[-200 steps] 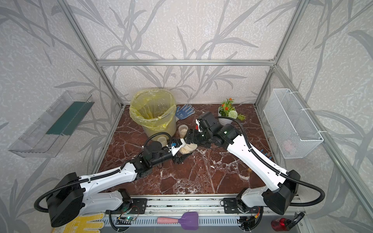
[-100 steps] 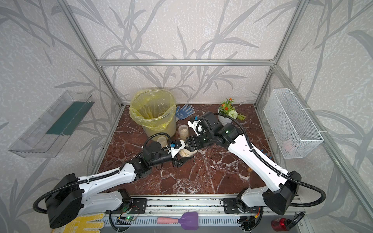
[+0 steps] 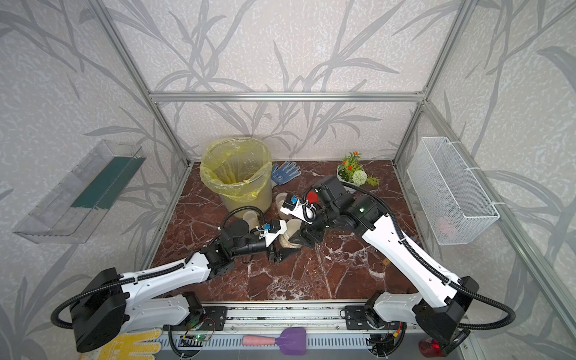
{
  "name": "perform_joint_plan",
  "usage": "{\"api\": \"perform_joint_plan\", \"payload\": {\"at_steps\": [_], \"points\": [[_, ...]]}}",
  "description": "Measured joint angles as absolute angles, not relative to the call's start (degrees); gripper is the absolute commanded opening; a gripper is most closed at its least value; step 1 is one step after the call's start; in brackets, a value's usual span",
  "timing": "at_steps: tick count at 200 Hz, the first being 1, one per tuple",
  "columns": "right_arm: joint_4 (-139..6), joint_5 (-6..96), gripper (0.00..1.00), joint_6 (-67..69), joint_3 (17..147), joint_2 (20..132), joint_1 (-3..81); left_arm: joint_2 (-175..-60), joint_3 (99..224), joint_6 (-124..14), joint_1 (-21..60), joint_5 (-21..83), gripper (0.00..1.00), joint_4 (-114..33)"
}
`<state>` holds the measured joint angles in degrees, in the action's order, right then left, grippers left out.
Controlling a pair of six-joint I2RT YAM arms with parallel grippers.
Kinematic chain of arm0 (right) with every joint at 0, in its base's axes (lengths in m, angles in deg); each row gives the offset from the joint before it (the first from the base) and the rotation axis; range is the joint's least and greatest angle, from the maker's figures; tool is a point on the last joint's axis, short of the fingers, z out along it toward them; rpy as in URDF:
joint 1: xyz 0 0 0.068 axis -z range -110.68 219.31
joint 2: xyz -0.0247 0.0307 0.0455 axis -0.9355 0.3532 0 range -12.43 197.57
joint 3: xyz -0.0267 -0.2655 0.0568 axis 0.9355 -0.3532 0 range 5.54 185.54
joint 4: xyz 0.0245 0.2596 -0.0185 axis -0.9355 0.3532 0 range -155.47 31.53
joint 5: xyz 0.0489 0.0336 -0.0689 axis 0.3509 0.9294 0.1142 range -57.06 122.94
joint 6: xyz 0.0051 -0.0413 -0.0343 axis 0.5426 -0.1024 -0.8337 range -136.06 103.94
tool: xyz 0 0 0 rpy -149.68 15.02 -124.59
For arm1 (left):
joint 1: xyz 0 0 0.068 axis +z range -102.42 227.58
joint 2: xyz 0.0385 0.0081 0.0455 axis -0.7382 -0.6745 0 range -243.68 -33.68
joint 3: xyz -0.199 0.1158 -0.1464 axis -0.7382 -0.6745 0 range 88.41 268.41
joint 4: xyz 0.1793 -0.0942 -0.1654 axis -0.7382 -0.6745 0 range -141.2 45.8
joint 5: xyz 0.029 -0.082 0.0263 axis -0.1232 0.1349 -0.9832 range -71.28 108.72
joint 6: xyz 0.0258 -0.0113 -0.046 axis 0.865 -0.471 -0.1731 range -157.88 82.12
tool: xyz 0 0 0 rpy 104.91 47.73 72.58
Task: Empty expired oatmeal from jars
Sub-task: Unscrew the lid from the jar.
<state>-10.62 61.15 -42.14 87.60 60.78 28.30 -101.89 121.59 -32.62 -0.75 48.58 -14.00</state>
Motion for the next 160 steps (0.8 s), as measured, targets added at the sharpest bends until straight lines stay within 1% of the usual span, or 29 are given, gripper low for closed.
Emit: {"api": "perform_joint_plan", "payload": {"at_steps": [32, 49, 103, 117, 138, 160], "points": [[-7.8, 61.9, 0.75, -47.2, 90.4, 62.7, 28.5, -101.9, 121.7, -33.2, -0.8, 48.8, 0.00, -14.0], [-6.5, 62.2, 0.79, -49.2, 91.5, 63.5, 28.6, -101.9, 121.7, -33.5, -0.8, 48.8, 0.00, -13.9], [-4.9, 63.1, 0.87, -52.5, 92.6, 64.5, 29.0, -101.9, 121.8, -33.7, -0.8, 48.7, 0.00, -13.9], [-4.6, 63.1, 0.92, -53.0, 92.6, 64.5, 29.0, -101.9, 121.8, -33.8, -0.8, 48.5, 0.00, -13.9], [-4.3, 63.1, 0.97, -53.4, 92.6, 64.5, 29.0, -101.9, 121.8, -33.9, -0.8, 48.0, 0.00, -13.9], [-4.0, 63.0, 1.00, -53.8, 92.6, 64.3, 29.0, -101.9, 121.8, -33.9, -0.8, 47.5, 0.00, -13.8]]}}
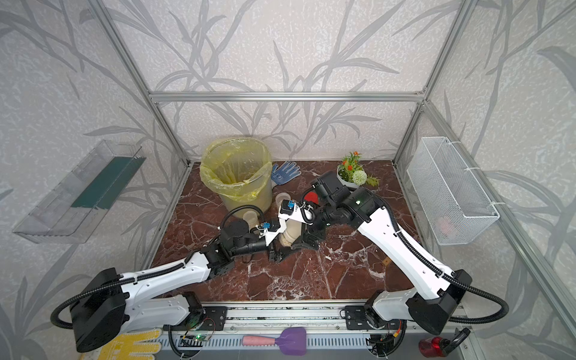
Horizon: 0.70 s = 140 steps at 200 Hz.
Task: Empty expired oatmeal from jars
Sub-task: Unscrew the lid from the jar.
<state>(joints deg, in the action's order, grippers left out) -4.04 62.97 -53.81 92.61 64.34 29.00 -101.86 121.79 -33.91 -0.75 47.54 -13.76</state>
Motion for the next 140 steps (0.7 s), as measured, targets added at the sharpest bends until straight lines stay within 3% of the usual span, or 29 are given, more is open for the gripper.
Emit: {"api": "perform_joint_plan", "payload": {"at_steps": [140], "points": [[-4.8, 62.8, 0.99, -53.1, 90.6, 61.2, 34.1, -101.2, 121.8, -34.9, -0.2, 44.5, 0.00, -13.7]]}}
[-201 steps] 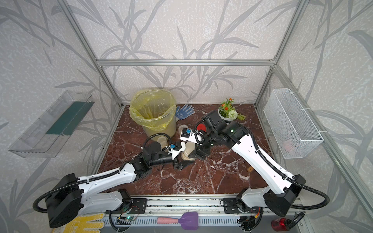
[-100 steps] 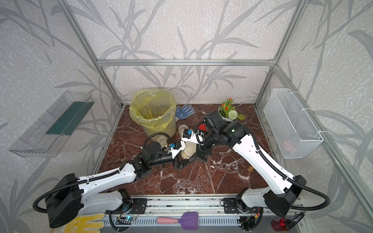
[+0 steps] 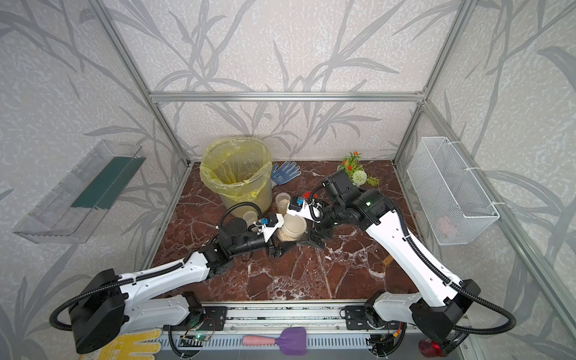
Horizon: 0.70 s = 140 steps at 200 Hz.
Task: Empty expired oatmeal from jars
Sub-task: Unscrew the lid from the jar.
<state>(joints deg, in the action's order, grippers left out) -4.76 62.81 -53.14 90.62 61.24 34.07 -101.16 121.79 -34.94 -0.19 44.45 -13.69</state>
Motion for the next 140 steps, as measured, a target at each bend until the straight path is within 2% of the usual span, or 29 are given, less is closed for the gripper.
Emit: {"api": "perform_joint_plan", "payload": {"at_steps": [41, 71, 98, 140], "points": [[-8.7, 63.0, 0.99, -49.7, 88.2, 58.4, 35.9, -100.1, 121.8, -34.9, -0.2, 43.7, 0.00, -13.7], [-9.9, 63.6, 0.99, -41.9, 88.2, 56.6, 36.1, -99.8, 121.8, -34.4, -0.2, 42.3, 0.00, -13.8], [-12.1, 63.6, 0.99, -31.0, 88.0, 54.8, 36.1, -99.6, 121.8, -33.1, -0.2, 40.2, 0.00, -13.8], [-12.9, 56.4, 0.99, -9.6, 88.0, 52.8, 35.3, -99.5, 121.8, -31.0, -0.2, 36.5, 0.00, -14.4]]}}
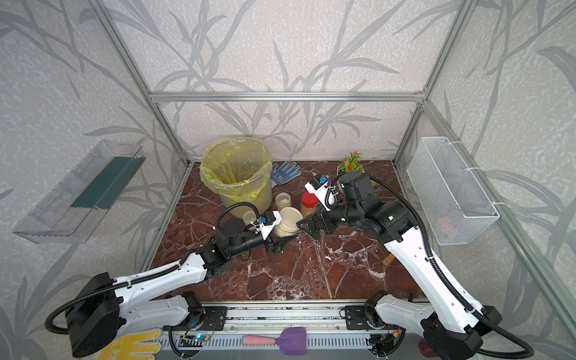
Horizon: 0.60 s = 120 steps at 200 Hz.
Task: Empty expired oatmeal from jars
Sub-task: Unscrew the lid from the jar.
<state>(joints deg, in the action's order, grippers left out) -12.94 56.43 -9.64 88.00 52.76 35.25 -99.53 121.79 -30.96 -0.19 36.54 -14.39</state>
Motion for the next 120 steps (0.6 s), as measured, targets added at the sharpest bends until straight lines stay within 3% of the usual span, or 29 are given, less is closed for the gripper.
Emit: {"api": "perform_joint_plan", "payload": {"at_steps": [48, 120], "points": [[-13.0, 45.8, 0.99, 12.7, 88.0, 53.5, 28.2, -99.5, 121.8, -29.2, -0.2, 34.0, 0.00, -15.0], [-11.0, 40.3, 0.99, 29.0, 92.7, 59.9, 27.0, -99.4, 121.5, -26.5, -0.2, 32.3, 0.00, -16.3]]}}
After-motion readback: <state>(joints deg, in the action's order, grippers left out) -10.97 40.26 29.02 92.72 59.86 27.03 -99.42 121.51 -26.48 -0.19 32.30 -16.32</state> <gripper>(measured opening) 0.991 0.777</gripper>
